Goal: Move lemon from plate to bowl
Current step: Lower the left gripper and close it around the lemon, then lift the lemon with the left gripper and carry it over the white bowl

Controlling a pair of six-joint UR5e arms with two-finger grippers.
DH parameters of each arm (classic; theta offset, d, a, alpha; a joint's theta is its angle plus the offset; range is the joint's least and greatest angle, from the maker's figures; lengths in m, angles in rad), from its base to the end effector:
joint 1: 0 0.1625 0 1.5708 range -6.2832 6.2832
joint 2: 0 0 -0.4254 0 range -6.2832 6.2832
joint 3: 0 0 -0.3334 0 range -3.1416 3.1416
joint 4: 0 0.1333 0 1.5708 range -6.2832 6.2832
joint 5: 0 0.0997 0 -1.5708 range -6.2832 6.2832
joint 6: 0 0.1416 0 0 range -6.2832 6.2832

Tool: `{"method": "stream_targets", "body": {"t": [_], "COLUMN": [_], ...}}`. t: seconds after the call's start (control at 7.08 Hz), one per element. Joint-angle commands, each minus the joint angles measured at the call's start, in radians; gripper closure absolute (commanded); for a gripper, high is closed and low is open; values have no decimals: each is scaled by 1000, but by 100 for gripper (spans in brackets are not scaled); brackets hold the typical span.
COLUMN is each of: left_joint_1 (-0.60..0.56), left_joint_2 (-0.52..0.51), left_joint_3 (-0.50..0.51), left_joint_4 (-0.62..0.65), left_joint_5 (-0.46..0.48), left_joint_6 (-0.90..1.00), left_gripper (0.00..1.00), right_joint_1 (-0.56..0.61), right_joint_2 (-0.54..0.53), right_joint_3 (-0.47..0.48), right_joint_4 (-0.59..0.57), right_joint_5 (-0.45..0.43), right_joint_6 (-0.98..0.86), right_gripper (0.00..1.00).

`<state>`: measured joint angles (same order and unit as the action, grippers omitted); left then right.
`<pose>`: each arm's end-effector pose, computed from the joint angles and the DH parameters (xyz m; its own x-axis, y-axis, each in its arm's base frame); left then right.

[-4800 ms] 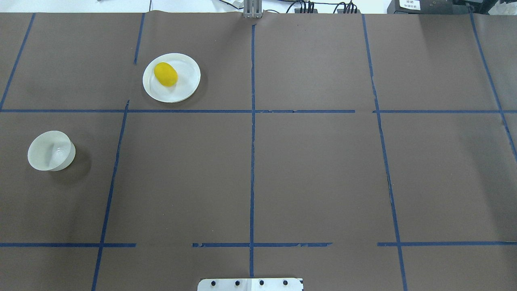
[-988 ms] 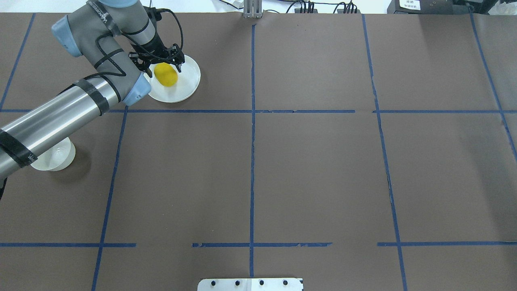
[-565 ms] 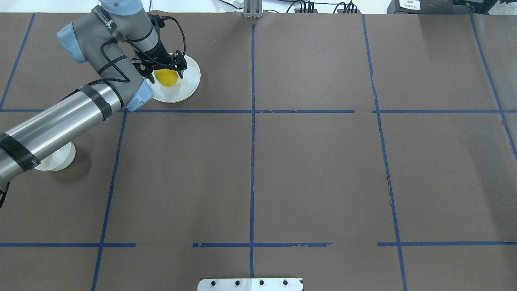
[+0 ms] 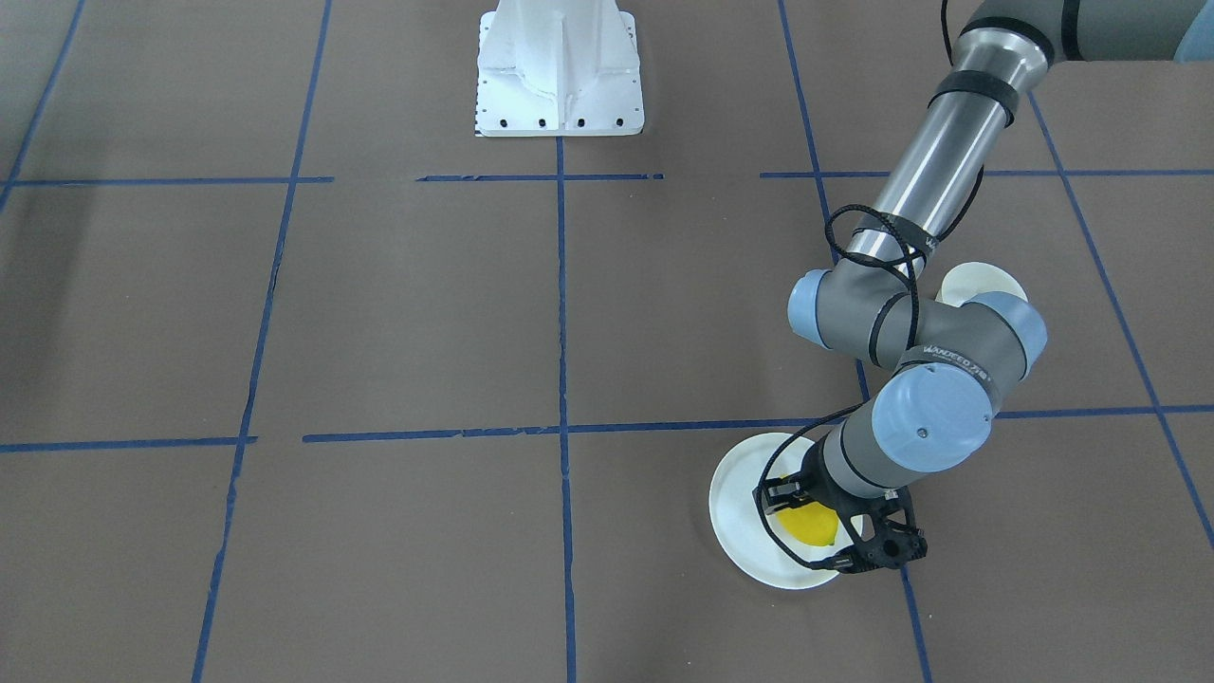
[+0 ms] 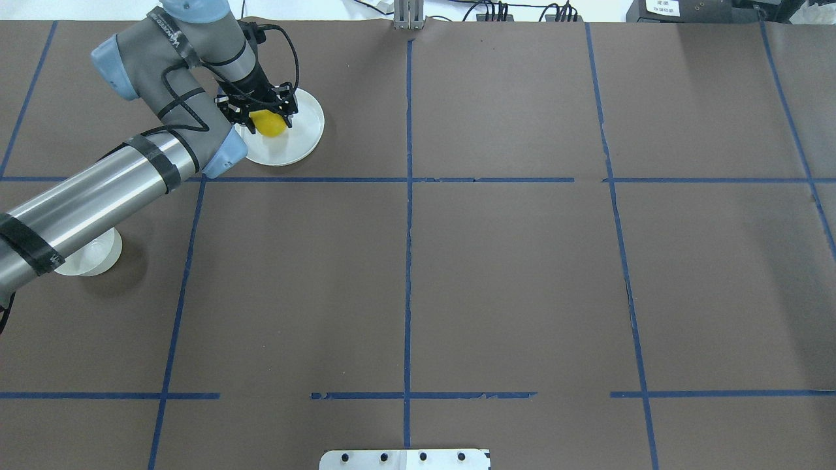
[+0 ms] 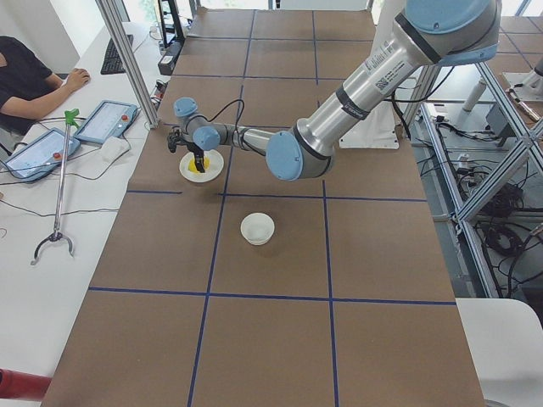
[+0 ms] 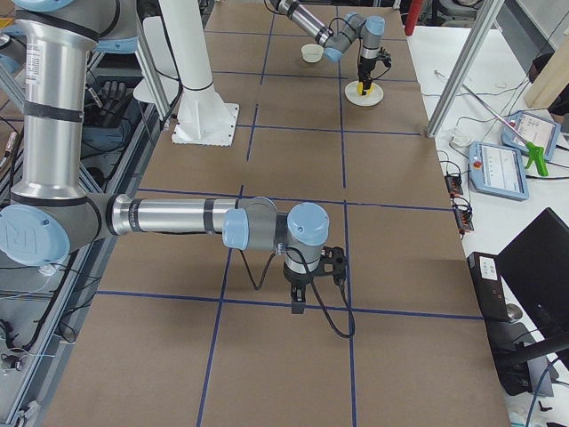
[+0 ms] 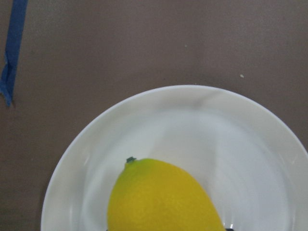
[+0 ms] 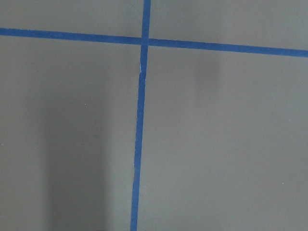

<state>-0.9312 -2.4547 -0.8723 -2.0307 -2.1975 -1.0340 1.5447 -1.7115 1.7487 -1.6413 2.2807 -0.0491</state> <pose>0.4403 -0.6761 0.4025 0.6345 -0.1589 -0.7565 0.1337 0.9865 -0.0951 0.0314 -0.3705 0.6819 0.7565 -0.0471 0.6522 0.0633 0.9980 -0.0013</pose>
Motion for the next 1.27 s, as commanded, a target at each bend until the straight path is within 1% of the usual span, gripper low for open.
{"method": "stream_targets", "body": {"t": [0.0, 0.28, 0.42, 0.56, 0.71, 0.85, 0.99, 1.13], "left_joint_1": [-59, -67, -73, -72, -72, -69, -69, -64], "left_joint_2": [52, 284, 371, 499, 610, 773, 924, 1026], "left_joint_3": [-148, -532, -679, -792, -883, -972, -997, -996], "left_joint_4": [76, 230, 303, 299, 287, 198, 34, -73], "left_joint_5": [-16, -18, -10, -5, -2, 55, 80, 85], "left_joint_6": [9, 86, 130, 147, 149, 146, 138, 137], "left_gripper": [100, 100, 100, 100, 100, 100, 100, 100], "right_joint_1": [0, 0, 0, 0, 0, 0, 0, 0], "right_joint_2": [1, 1, 1, 1, 1, 1, 1, 1], "right_joint_3": [0, 0, 0, 0, 0, 0, 0, 0], "right_joint_4": [0, 0, 0, 0, 0, 0, 0, 0], "right_joint_5": [0, 0, -1, -1, -1, -1, -1, -1], "right_joint_6": [0, 0, 0, 0, 0, 0, 0, 0], "right_gripper": [0, 0, 0, 0, 0, 0, 0, 0]}}
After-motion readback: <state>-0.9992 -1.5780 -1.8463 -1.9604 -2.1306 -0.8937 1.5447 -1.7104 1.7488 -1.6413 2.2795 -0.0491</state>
